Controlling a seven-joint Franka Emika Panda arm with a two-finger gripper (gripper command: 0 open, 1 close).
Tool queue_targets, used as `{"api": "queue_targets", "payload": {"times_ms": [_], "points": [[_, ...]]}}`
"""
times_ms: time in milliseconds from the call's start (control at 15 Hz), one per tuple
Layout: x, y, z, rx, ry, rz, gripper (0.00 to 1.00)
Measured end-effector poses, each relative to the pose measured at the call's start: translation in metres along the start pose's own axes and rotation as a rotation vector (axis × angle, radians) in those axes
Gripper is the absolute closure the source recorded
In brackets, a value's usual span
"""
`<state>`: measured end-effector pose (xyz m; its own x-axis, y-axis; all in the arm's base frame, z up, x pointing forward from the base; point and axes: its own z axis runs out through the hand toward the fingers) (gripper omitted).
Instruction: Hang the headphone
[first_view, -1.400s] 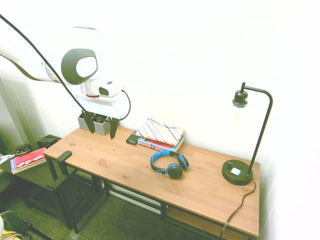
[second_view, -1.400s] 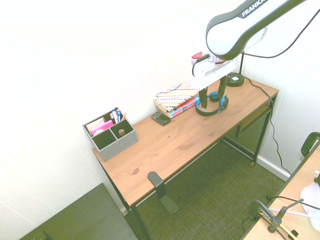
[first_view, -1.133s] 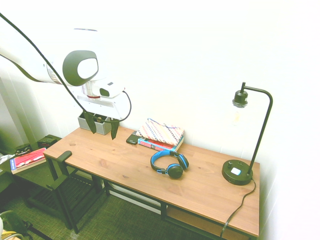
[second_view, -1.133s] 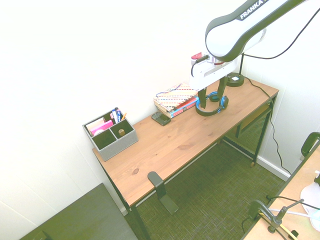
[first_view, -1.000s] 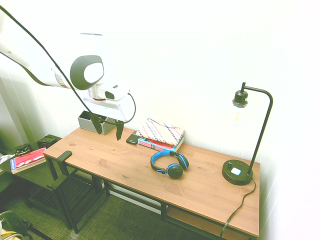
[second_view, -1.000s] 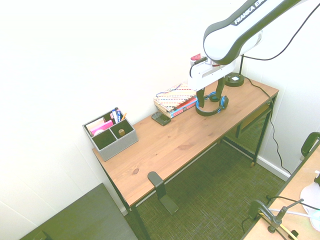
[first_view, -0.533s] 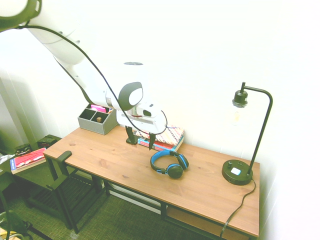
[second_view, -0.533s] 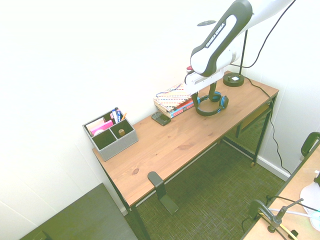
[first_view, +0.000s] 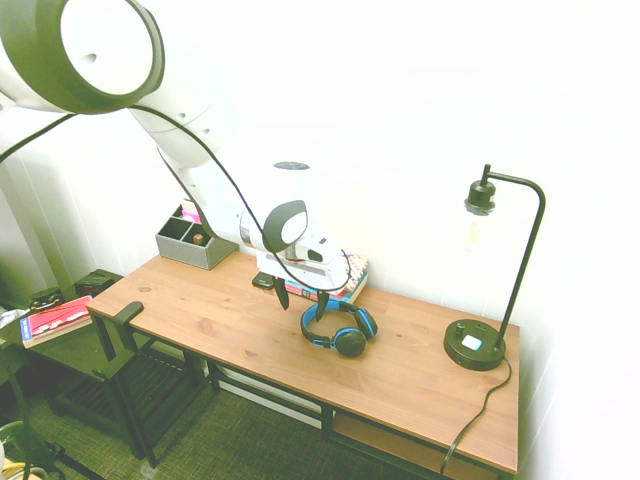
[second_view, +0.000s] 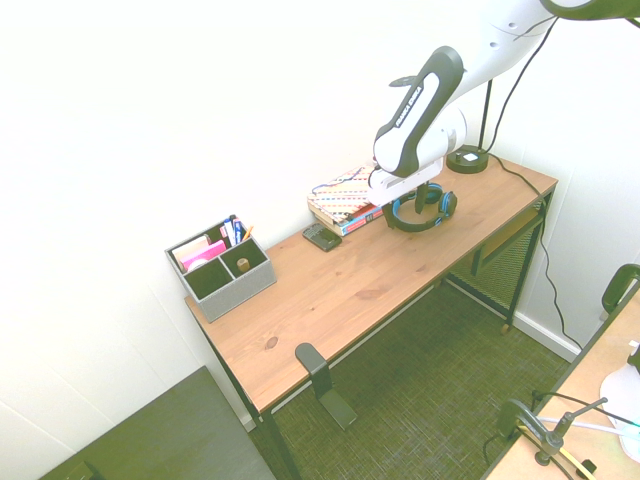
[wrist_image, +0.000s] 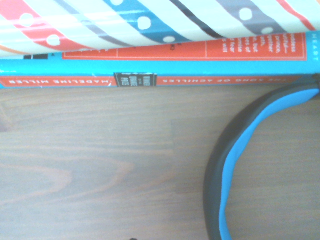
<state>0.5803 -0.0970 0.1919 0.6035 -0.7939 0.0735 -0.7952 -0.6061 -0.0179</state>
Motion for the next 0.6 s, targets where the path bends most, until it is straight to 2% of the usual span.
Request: {"api": "queue_targets", "payload": {"times_ms": [600], "points": [[0.021,-0.010,0.024,0.007,-0.012,0.005,1.00]]}}
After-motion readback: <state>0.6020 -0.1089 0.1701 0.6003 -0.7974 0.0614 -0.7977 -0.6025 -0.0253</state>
